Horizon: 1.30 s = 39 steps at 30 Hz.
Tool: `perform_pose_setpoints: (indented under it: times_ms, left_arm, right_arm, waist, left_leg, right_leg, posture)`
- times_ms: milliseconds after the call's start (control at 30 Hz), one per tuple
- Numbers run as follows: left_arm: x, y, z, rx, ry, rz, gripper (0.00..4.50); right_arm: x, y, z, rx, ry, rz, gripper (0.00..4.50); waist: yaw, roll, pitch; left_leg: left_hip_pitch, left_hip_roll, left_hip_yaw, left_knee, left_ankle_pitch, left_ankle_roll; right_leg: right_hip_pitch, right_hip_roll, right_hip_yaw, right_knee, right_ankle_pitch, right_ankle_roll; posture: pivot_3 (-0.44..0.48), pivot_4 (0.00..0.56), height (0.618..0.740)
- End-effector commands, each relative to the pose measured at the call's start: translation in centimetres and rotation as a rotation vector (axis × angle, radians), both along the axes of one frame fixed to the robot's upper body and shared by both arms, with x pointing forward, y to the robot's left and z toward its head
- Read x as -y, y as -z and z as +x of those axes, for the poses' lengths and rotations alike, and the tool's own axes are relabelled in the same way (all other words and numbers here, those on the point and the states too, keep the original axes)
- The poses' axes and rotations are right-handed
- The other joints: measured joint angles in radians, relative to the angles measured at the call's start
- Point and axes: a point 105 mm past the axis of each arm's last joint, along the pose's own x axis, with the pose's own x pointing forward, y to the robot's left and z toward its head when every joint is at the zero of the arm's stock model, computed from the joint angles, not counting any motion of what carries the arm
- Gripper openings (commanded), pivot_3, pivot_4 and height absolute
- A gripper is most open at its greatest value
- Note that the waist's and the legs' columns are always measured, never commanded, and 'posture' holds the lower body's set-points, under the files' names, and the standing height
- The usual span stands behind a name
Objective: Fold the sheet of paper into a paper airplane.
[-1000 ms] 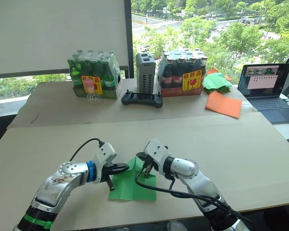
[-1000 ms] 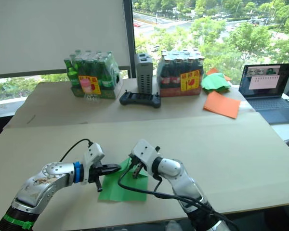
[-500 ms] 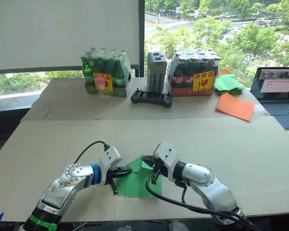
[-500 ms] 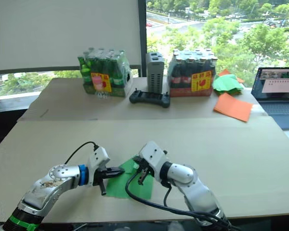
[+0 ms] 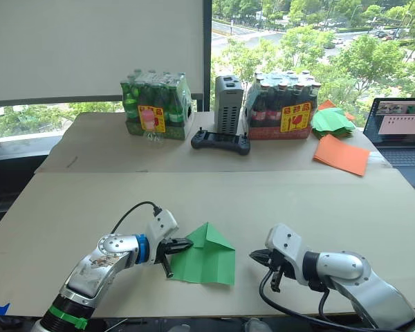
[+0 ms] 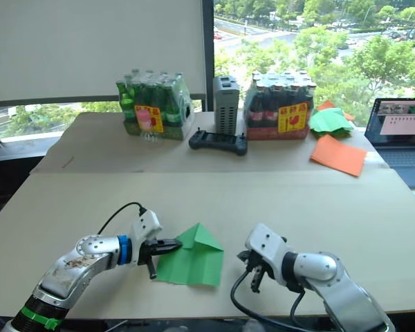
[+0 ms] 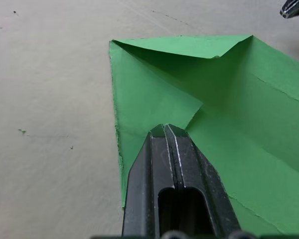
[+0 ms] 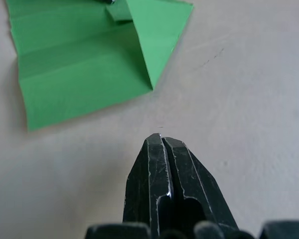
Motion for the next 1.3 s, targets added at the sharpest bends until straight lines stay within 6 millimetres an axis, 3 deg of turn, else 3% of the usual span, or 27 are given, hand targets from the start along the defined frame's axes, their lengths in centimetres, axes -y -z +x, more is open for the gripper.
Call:
perform_pose_setpoints:
  times_ms: [33, 300, 567, 1300]
  left_arm:
    - [0.3, -0.3, 0.4, 0.021, 0.012, 0.007, 0.02]
    - [0.6, -0.6, 0.8, 0.032, 0.019, 0.006, 0.02]
    - [1.0, -0.7, 1.0, 0.039, 0.028, 0.008, 0.02]
    - [1.5, -1.6, 1.5, 0.063, 0.052, 0.013, 0.02]
  right_arm:
    - [-1.0, 0.1, -0.3, 0.022, -0.039, 0.002, 0.00]
    - [-3.1, 0.8, 0.1, 0.026, -0.030, 0.082, 0.00]
    - [-4.5, -1.0, 1.0, 0.038, 0.007, 0.250, 0.00]
    - [-8.6, -2.2, 2.6, 0.069, -0.050, 0.312, 0.00]
  waist:
    - [0.001, 0.000, 0.000]
    - [0.001, -0.001, 0.000]
    - [0.000, -0.001, 0.000]
    - [-0.006, -0.001, 0.000]
  left_leg:
    - [0.000, 0.000, 0.000, 0.000, 0.000, 0.000]
    - [0.001, 0.000, 0.001, 0.000, 0.000, 0.000]
    - [0.001, 0.000, 0.001, 0.000, 0.000, -0.001]
    - [0.002, 0.000, 0.003, 0.000, 0.003, -0.005]
  right_leg:
    - [0.000, 0.000, 0.000, 0.000, 0.000, 0.000]
    - [0.000, 0.000, 0.002, 0.000, 0.001, -0.001]
    - [0.000, 0.001, 0.002, 0.000, 0.004, -0.005]
    - [-0.001, 0.001, 0.004, 0.000, 0.004, -0.006]
  posture:
    - [0.000, 0.150, 0.696]
    - [0.000, 0.150, 0.696]
    - [0.000, 0.150, 0.696]
    - [0.000, 0.150, 0.696]
